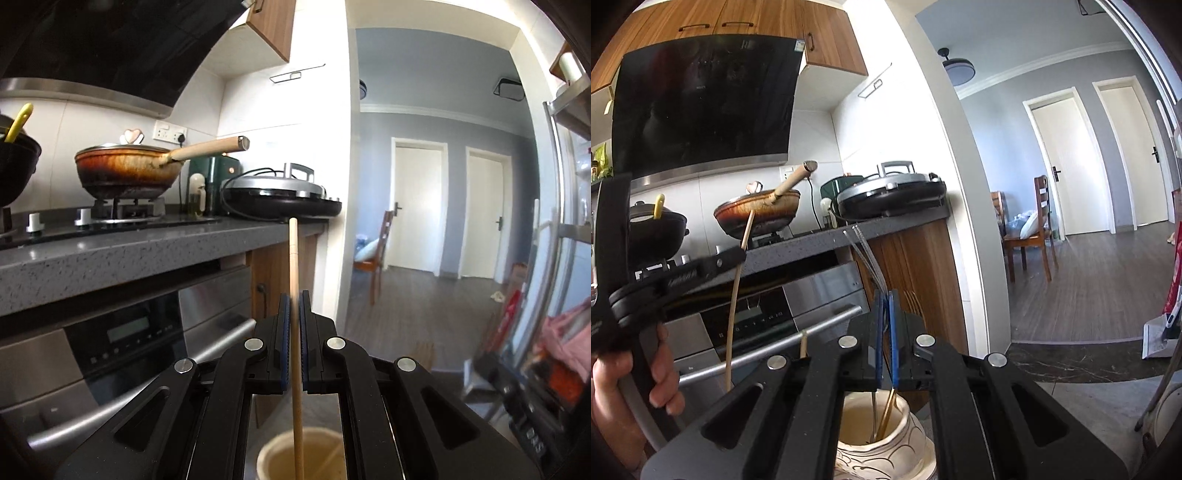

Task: Organize utensils
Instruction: 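Lift the knife into the smaller pot while the left tool drops the chopstick into the larger pot, then open both tools and withdraw them back over the table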

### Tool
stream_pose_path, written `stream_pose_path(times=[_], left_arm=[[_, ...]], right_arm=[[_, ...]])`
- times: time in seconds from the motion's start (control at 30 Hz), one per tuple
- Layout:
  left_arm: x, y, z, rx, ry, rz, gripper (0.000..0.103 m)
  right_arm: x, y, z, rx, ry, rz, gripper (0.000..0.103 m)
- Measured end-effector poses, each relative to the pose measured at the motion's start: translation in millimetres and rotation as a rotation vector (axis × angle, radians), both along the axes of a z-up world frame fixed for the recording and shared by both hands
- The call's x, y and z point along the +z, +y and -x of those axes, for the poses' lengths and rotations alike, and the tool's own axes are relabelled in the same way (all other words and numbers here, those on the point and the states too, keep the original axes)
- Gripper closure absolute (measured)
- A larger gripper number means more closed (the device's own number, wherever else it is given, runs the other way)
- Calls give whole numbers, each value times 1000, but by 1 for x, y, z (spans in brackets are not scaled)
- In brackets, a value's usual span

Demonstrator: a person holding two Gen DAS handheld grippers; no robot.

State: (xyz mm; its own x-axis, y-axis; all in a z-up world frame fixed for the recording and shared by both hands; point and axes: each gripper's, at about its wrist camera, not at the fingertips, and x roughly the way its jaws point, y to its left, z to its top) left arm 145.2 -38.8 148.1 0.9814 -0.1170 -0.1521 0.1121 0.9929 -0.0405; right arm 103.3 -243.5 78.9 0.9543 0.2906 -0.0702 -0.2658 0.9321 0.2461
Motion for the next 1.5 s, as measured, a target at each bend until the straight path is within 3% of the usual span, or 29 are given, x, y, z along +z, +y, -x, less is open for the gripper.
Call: stream_pose_path(times=[0.27, 0.63, 0.93, 1.0, 1.1, 1.2, 1.3, 1.37, 1.43, 1.5], left_arm=[[-38, -1, -29, -8, 81, -4, 97], [-77, 14, 5, -36, 166, -33, 97], [-89, 18, 12, -38, 226, -39, 97], [-90, 18, 12, -38, 238, -39, 93], [-88, 22, 16, -33, 231, -27, 77], [-86, 23, 20, -30, 224, -28, 73], [-85, 25, 23, -17, 222, -24, 55], [-84, 28, 27, -10, 216, -16, 42], [-83, 30, 31, -4, 212, -11, 35], [-82, 32, 36, 5, 207, -13, 31]], right_arm=[[-20, 3, -18, 45, 82, -5, 100], [-42, 2, -35, 47, 171, -5, 100], [-50, 0, -42, 39, 213, -17, 99], [-52, -1, -44, 40, 221, -23, 99], [-52, -2, -44, 38, 224, -25, 99], [-51, -2, -45, 41, 225, -27, 99], [-51, -1, -45, 38, 224, -19, 98], [-50, 0, -45, 36, 226, -15, 89], [-50, 0, -43, 41, 223, -18, 70], [-48, 0, -40, 40, 212, -15, 64]])
